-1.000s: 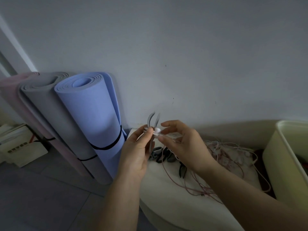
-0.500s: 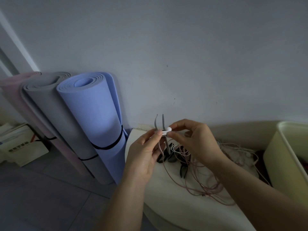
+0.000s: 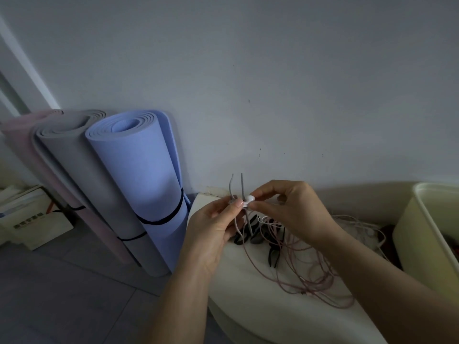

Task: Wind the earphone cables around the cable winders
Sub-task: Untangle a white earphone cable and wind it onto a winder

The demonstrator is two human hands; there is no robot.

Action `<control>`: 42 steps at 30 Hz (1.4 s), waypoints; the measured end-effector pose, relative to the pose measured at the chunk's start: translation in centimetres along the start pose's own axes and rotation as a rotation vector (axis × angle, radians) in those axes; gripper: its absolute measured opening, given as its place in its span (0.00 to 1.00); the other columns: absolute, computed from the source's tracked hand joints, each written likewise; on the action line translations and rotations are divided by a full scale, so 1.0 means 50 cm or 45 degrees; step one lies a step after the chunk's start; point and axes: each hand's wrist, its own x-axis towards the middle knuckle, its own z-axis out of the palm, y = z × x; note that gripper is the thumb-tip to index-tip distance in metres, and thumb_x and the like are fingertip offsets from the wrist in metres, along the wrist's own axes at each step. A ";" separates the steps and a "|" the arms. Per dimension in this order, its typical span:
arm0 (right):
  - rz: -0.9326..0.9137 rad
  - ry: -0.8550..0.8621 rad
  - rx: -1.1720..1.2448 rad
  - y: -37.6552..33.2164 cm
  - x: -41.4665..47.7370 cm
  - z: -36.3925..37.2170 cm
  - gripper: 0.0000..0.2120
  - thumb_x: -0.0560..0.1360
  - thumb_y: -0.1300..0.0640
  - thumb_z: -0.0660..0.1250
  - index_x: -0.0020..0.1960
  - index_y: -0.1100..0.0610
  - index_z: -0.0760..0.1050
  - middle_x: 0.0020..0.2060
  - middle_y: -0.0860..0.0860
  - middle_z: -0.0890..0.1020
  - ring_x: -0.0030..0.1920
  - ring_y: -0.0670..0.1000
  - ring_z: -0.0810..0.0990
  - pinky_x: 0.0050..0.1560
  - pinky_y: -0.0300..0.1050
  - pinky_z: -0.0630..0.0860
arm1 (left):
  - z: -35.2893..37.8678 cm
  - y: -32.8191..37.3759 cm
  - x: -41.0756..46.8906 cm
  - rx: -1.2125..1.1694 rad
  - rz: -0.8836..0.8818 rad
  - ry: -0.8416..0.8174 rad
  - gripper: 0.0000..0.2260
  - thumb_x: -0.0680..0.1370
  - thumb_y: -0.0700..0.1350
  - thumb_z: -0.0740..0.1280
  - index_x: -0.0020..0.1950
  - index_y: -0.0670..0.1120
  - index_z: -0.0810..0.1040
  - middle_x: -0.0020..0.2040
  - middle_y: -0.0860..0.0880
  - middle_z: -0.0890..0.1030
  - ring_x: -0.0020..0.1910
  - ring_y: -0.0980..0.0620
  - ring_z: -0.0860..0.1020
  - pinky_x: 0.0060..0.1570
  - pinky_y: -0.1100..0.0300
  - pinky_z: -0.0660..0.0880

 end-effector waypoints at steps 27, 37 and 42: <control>-0.122 -0.258 -0.579 -0.055 -0.018 -0.009 0.10 0.78 0.50 0.61 0.39 0.48 0.75 0.29 0.44 0.76 0.29 0.43 0.73 0.32 0.41 0.71 | -0.004 0.007 0.005 0.543 0.321 0.199 0.06 0.73 0.46 0.74 0.42 0.57 0.81 0.36 0.61 0.82 0.39 0.67 0.80 0.38 0.74 0.73; 0.086 0.129 -0.105 -0.020 -0.002 -0.064 0.06 0.70 0.55 0.74 0.37 0.55 0.80 0.22 0.42 0.75 0.22 0.40 0.69 0.23 0.29 0.63 | 0.022 -0.018 -0.005 0.957 0.368 -0.126 0.10 0.72 0.45 0.75 0.51 0.53 0.79 0.44 0.56 0.83 0.42 0.64 0.79 0.40 0.72 0.75; 0.205 0.137 0.081 -0.015 0.005 -0.070 0.08 0.71 0.54 0.73 0.37 0.57 0.80 0.26 0.48 0.80 0.21 0.41 0.65 0.23 0.30 0.61 | 0.023 -0.017 -0.005 0.978 0.379 -0.227 0.11 0.71 0.45 0.75 0.51 0.54 0.80 0.43 0.56 0.83 0.43 0.62 0.80 0.44 0.67 0.76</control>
